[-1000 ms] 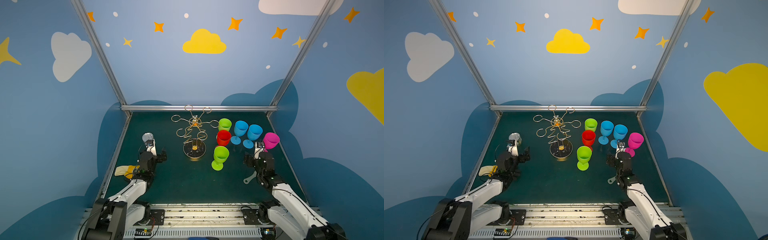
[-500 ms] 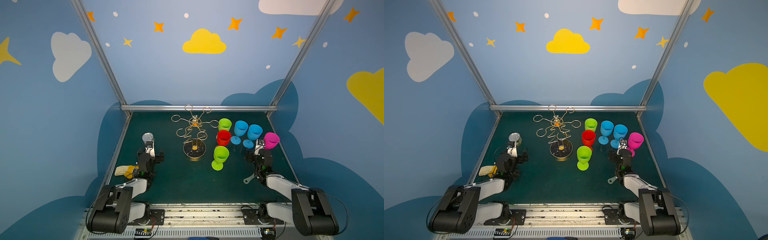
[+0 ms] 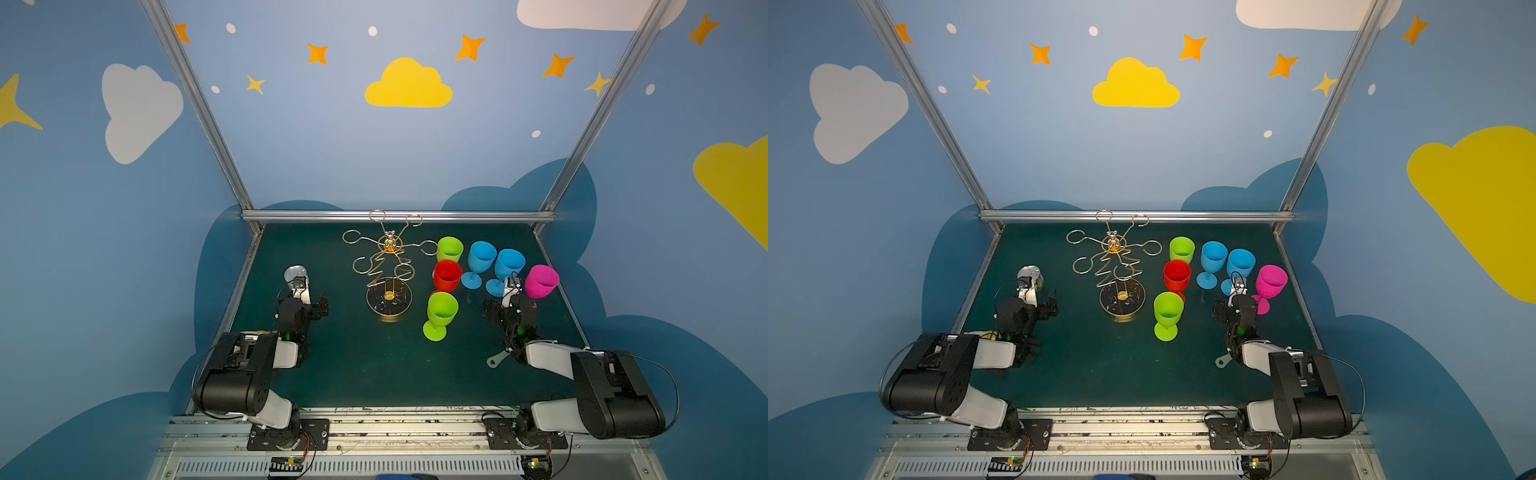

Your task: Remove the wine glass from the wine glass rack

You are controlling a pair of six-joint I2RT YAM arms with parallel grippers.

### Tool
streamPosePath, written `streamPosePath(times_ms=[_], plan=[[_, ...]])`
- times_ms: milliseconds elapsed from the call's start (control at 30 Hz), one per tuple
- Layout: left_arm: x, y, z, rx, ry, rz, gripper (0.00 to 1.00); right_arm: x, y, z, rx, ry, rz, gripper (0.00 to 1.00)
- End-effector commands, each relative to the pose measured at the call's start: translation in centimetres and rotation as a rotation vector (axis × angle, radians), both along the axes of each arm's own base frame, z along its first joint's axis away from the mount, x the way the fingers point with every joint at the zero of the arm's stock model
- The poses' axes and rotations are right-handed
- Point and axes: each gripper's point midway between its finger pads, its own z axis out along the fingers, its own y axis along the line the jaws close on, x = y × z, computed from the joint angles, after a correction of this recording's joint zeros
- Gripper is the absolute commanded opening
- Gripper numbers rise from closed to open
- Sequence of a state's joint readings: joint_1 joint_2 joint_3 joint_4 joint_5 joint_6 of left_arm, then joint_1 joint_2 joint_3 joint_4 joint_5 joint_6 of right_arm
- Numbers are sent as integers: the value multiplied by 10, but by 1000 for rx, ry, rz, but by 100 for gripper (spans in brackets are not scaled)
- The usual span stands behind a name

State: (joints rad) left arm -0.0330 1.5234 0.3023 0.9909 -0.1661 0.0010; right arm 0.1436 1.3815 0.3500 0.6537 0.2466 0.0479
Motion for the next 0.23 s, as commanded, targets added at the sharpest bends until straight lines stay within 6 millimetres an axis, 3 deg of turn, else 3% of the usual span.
streamPosePath(times_ms=[0, 200], plan=[[-2, 2, -3, 2, 28, 3, 100, 5, -2, 11, 1, -30, -21, 89], [1, 3, -3, 3, 32, 8, 100, 7, -1, 10, 6, -18, -9, 89]])
